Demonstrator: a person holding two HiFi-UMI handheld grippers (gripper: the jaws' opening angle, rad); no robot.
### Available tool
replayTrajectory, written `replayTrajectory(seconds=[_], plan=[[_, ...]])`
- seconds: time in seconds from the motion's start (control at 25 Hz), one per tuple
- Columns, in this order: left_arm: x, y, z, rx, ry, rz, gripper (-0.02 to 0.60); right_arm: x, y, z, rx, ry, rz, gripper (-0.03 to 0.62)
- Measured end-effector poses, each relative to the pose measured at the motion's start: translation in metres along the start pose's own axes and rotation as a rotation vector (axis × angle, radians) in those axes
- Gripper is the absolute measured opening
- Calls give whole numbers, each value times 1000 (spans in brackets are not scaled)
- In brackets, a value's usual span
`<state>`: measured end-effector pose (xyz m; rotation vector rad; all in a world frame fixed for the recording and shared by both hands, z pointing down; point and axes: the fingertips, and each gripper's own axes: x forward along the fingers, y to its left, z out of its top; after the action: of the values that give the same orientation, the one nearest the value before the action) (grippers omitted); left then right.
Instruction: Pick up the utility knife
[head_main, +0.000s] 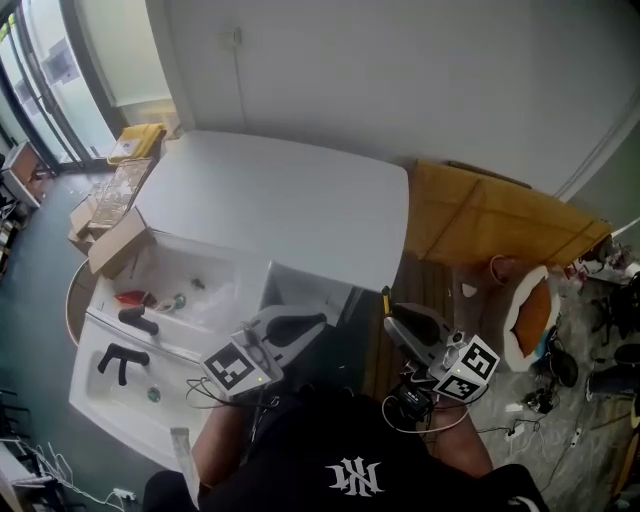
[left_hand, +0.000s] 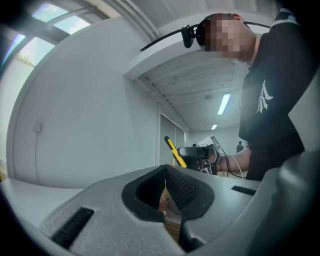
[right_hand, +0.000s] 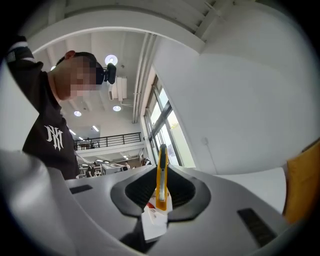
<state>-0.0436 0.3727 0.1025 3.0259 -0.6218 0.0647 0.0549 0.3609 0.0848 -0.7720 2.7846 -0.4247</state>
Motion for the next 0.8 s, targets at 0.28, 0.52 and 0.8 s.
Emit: replayTrajectory(seconds=[0.28,0.52,0.8], plan=[[9,-2,-5,25,16,-9,6,0,1,0,-23,-3,13,54],[4,5,-10,17,35,-25,6,-1,-3,-3,-45,24,-37,54],[7,5,-13,31,25,-86,6,-4,-1,-8,-49,18,-67,54]])
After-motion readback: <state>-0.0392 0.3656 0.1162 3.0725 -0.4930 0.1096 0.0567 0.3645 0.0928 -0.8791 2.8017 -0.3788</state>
